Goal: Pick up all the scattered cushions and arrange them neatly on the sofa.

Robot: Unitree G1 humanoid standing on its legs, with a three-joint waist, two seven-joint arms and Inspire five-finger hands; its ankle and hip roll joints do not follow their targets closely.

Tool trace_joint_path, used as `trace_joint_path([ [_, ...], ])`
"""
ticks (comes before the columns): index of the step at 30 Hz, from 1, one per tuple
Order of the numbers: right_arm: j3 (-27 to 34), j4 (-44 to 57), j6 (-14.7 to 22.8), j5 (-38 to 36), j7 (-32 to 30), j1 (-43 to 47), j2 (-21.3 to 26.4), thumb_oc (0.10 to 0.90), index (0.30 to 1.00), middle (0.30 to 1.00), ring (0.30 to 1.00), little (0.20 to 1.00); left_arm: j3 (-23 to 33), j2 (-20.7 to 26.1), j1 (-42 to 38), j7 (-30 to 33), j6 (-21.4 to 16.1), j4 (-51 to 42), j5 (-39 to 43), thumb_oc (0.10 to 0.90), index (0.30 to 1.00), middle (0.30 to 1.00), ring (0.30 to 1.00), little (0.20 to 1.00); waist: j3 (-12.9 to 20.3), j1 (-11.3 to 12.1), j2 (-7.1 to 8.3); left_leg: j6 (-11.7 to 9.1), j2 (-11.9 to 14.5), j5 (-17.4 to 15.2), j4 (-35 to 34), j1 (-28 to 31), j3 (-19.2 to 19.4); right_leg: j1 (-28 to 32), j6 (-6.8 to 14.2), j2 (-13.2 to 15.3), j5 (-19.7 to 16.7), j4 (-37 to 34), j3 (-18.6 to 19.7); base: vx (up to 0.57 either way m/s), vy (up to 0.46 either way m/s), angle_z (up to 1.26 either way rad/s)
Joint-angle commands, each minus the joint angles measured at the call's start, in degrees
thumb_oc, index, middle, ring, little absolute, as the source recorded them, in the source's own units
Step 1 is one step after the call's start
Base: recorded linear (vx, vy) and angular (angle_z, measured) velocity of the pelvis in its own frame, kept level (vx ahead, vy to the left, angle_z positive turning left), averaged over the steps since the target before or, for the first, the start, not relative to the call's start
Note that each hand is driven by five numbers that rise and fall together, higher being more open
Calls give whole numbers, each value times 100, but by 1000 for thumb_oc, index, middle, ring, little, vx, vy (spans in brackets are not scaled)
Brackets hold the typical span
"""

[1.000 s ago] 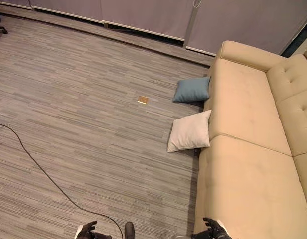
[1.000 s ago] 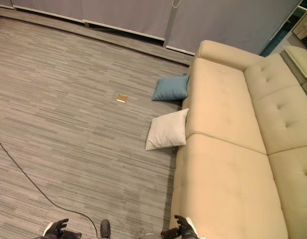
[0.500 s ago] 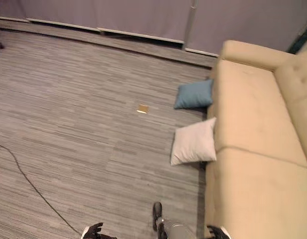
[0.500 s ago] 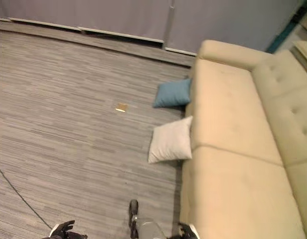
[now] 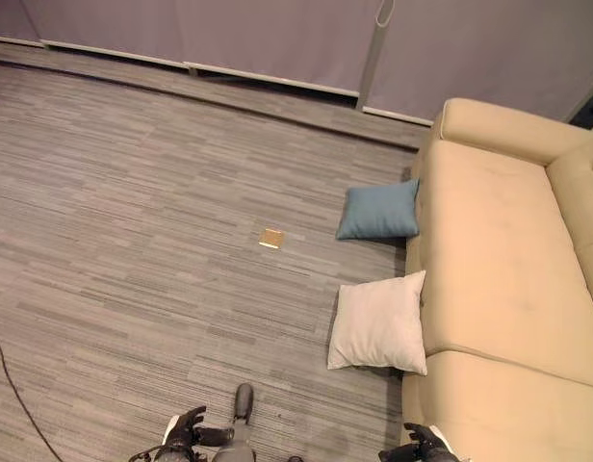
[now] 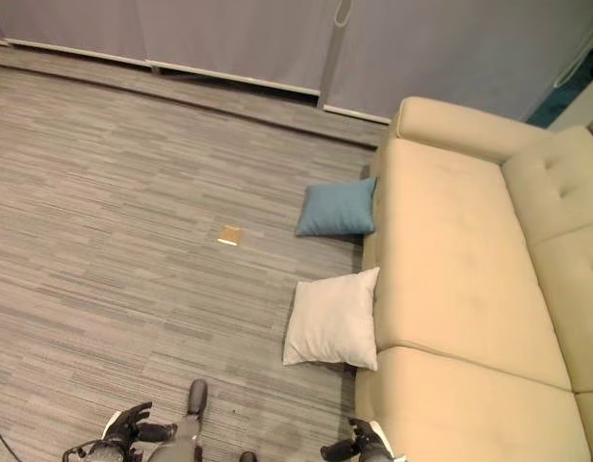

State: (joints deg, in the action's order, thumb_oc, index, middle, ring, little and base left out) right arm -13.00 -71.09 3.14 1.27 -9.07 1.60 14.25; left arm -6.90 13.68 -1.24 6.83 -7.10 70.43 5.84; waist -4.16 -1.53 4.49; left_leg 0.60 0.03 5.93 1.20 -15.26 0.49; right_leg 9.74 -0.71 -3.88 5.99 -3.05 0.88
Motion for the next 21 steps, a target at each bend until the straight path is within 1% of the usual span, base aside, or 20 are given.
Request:
trace_joint_path([
  [1,76,367,89,154,-139,-11,50,800,900,900,900,900,-206,415,78,49,-9,-126,-277,800,900,900,900,900,-48,5,275,-235,-93,-484,374,210,97,-1034,655,617,-265,1441,20,209,235,-53],
  [2,15,378,88,206,-129,39,38,800,900,900,900,900,-248,457,24,55,-22,-158,-320,800,900,900,900,900,-92,-14,289,-149,-137,-548,351,320,145,-1195,727,687,-505,1842,64,160,204,-45],
  [3,-14,399,77,225,-124,75,26,800,900,900,900,900,-264,490,-20,62,-5,-198,-324,800,900,900,900,900,-110,-33,256,-98,-122,-552,314,378,154,-1392,748,690,-690,2238,86,178,271,-42],
  [4,-45,467,93,234,-129,136,3,800,900,900,900,900,-286,584,-119,84,-9,-261,-311,800,900,900,900,900,-221,-107,186,-8,-65,-597,168,598,230,-1746,781,723,-860,2960,-17,164,251,-27],
  [5,-64,498,109,249,-130,141,-10,800,900,900,900,900,-287,613,-129,97,-21,-264,-320,800,900,900,900,900,-232,-124,136,14,-20,-628,117,680,295,-1889,790,790,-933,3137,-166,125,193,-3],
  [6,-65,499,109,249,-130,140,-10,800,900,900,900,900,-287,613,-129,97,-21,-264,-320,800,900,900,900,900,-234,-124,140,14,-25,-628,114,683,297,-1892,791,794,-926,3148,-163,121,109,0],
  [7,-60,528,113,257,-142,119,-17,800,900,900,900,900,-283,626,-121,105,-29,-255,-322,800,900,900,900,900,-236,-150,116,18,-22,-663,45,805,329,-1963,762,860,-912,3144,-307,263,117,-6],
  [8,-51,498,98,252,-133,102,1,800,900,900,900,900,-272,620,-117,69,-37,-253,-285,800,900,900,900,900,-192,-224,109,3,-72,-760,-54,1012,351,-2089,713,831,-799,2712,-498,347,135,-12],
  [9,-33,465,86,245,-134,101,5,800,900,900,900,900,-272,612,-114,68,-36,-253,-282,800,900,900,900,900,-175,-255,114,-2,-100,-809,-58,1067,364,-2104,708,810,-732,2488,-552,279,85,-10],
  [10,-34,465,86,245,-134,101,6,800,900,900,900,900,-272,611,-113,68,-36,-253,-282,800,900,900,900,900,-189,-261,113,-4,-100,-815,-59,1084,358,-2084,707,810,-726,2485,-560,176,35,-9],
  [12,4,414,51,230,-130,100,38,800,900,900,900,900,-273,609,-123,50,-17,-214,-314,800,900,900,900,900,-182,-344,134,-3,-178,-977,-55,1241,354,-2246,691,714,-654,1863,-695,239,34,9],
  [13,16,406,45,235,-130,97,55,800,900,900,900,900,-276,600,-118,34,-13,-182,-346,800,900,900,900,900,-191,-389,154,3,-234,-1058,-63,1348,319,-2365,708,661,-725,1534,-754,422,34,-9],
  [14,16,392,25,255,-142,88,73,800,900,900,900,900,-274,573,-123,22,-1,-118,-413,800,900,900,900,900,-226,-465,193,0,-340,-1232,-63,1578,280,-2502,794,640,-977,896,-896,421,22,-24],
  [15,3,399,16,282,-146,90,73,800,900,900,900,900,-265,565,-133,17,-3,-97,-422,800,900,900,900,900,-239,-473,216,-10,-378,-1280,-54,1640,292,-2576,835,662,-1063,734,-1052,316,11,-21],
  [16,3,399,15,282,-146,90,75,800,900,900,900,900,-265,562,-133,17,-3,-96,-422,800,900,900,900,900,-250,-476,205,-12,-368,-1290,-51,1654,285,-2554,835,653,-1065,722,-1062,190,-7,-3],
  [17,0,416,11,314,-135,78,74,800,900,900,900,900,-250,544,-143,10,-13,-77,-409,800,900,900,900,900,-271,-476,215,-36,-383,-1357,-25,1722,325,-2618,880,718,-1140,623,-1354,186,-16,5],
  [18,3,418,4,334,-129,68,80,800,900,900,900,900,-244,519,-137,0,-19,-81,-411,800,900,900,900,900,-283,-497,208,-45,-383,-1403,2,1785,349,-2660,891,752,-1164,579,-1513,257,-19,1],
  [19,7,411,11,324,-128,27,79,800,900,900,900,900,-262,503,-128,-24,-21,-68,-438,800,900,900,900,900,-271,-525,219,-37,-424,-1478,40,1844,334,-2585,873,724,-1145,482,-1456,382,-31,-1],
  [20,45,374,18,306,-110,-97,83,800,900,900,900,900,-296,449,-59,-29,-48,-71,-533,800,900,900,900,900,-147,-566,241,-42,-482,-1662,131,1977,337,-2425,780,696,-1168,460,-1310,295,-20,-1],
  [21,45,375,18,306,-110,-101,85,800,900,900,900,900,-297,447,-56,-28,-47,-72,-534,800,900,900,900,900,-150,-560,237,-43,-477,-1670,136,1982,342,-2419,780,690,-1166,460,-1307,331,-26,5],
])
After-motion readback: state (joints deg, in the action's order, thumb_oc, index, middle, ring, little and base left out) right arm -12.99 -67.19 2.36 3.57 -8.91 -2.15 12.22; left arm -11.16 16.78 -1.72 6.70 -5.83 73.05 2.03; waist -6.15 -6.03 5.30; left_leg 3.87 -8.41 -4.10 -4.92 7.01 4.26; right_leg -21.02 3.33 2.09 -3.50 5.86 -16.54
